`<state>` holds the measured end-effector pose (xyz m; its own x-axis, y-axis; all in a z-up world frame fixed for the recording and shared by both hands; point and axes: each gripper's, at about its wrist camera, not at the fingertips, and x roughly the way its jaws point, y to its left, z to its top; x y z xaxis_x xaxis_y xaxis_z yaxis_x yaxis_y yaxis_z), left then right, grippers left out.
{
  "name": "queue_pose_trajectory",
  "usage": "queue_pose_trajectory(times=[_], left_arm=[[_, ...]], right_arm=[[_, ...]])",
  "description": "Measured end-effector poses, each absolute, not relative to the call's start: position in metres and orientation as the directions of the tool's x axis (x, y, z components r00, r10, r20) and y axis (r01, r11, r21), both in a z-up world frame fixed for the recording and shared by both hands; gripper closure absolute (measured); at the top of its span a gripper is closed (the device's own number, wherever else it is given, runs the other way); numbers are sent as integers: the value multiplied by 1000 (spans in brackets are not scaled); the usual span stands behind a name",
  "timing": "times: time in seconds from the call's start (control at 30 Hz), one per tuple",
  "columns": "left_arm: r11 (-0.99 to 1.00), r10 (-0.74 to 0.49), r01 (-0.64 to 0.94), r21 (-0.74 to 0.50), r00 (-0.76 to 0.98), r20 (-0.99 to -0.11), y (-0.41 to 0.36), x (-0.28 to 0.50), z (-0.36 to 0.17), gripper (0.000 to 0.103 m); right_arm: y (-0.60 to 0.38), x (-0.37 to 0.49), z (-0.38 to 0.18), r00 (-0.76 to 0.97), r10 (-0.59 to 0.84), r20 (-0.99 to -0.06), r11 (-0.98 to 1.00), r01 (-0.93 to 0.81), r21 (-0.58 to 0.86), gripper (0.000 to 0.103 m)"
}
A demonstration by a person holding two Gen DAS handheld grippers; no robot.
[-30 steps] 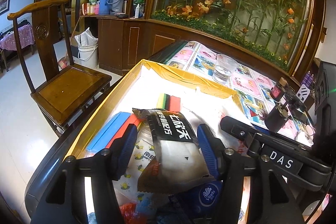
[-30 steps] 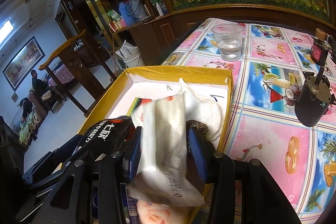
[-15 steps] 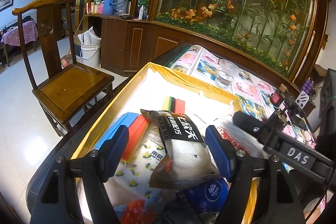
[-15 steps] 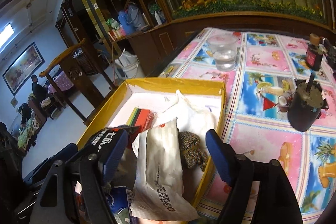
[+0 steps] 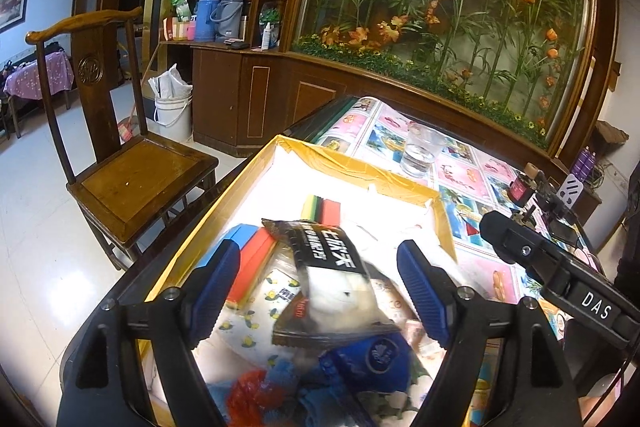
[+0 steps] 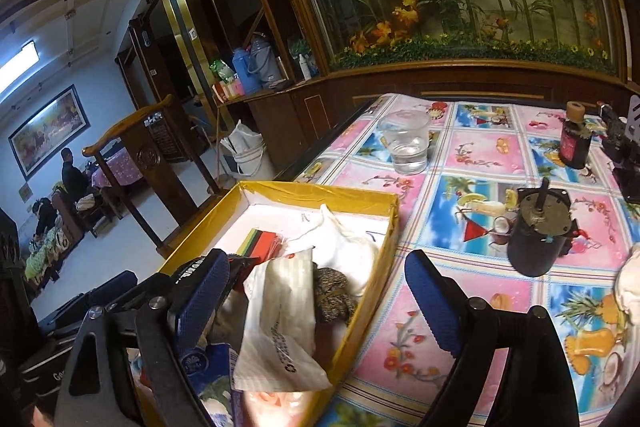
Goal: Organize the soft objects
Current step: 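Lower the black bag and white packet into the tray and open both grippers, then move the left gripper to the white cloth while the right gripper reaches the blue-wrapped roll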
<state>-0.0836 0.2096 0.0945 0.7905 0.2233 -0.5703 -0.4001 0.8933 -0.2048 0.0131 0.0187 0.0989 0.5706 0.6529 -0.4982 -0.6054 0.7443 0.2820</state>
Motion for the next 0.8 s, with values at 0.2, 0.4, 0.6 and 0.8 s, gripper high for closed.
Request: queue_pose_trajectory(times=[0.2,0.4,0.6,0.8], left_arm=[[906,223,-381,-186,801,-556,194,-83,102,21],[918,213,-358,-170,808,-549,175,-82,107,21],[929,215,-342,-141,810,-545,158,-78,109,21],[953,172,-278,-122,826,-537,133,-76,110,21]], right_arm=[[-6,1,105,597,646,-475,748,-618,240,7],[-36,-12,111,621,652,-436,744,-635,208,3],[-67,-15,116,645,655,-394,747,-632,208,1],[-107,-15,126,715,648,-262,762,-605,233,1]])
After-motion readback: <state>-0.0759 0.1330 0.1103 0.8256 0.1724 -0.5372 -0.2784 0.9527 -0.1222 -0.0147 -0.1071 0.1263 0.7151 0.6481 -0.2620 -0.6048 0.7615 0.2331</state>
